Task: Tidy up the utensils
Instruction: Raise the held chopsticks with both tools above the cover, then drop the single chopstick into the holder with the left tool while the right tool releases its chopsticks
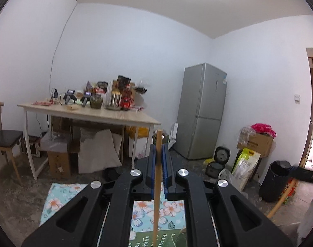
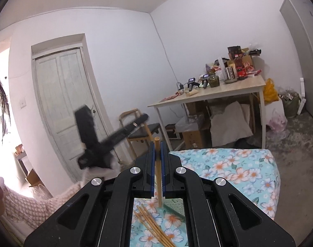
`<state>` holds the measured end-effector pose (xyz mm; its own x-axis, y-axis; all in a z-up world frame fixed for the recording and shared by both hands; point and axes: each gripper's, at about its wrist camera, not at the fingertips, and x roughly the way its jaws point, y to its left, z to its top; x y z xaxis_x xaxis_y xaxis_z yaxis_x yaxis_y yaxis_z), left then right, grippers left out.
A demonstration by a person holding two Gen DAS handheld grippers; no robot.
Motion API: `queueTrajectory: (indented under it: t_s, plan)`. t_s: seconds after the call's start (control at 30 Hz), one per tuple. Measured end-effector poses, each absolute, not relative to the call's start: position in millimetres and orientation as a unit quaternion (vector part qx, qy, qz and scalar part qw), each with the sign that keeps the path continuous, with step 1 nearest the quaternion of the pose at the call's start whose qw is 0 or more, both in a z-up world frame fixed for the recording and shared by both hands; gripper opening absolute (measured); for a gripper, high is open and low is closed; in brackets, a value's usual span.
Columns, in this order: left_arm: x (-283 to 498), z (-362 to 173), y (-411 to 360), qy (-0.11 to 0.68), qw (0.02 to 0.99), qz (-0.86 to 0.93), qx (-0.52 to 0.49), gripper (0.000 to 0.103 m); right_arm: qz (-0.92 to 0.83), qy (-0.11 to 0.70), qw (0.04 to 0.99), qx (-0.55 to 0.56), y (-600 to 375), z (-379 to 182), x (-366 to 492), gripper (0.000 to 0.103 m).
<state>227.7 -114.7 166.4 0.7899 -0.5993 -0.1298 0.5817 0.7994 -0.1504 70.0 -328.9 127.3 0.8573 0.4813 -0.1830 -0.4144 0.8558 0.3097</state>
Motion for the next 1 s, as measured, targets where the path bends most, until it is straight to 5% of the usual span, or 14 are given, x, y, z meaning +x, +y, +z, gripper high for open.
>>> queueTrajectory:
  t_s: [0.37, 0.67, 1.0]
  plan:
    - [249, 122, -128, 0.146, 0.944, -0.296, -0.031, 0.007, 0.222, 0.108, 0.959, 0.138, -339, 142, 94, 0.003]
    - [235, 122, -111, 0.137, 0.948, -0.284, -0.039, 0.045, 0.204, 0.121, 0.964, 0.118, -324, 143, 131, 0.003]
    - [207, 130, -72, 0.109, 0.956, -0.268, -0.056, 0.060, 0.178, 0.170, 0.968, 0.057, -293, 130, 166, 0.003]
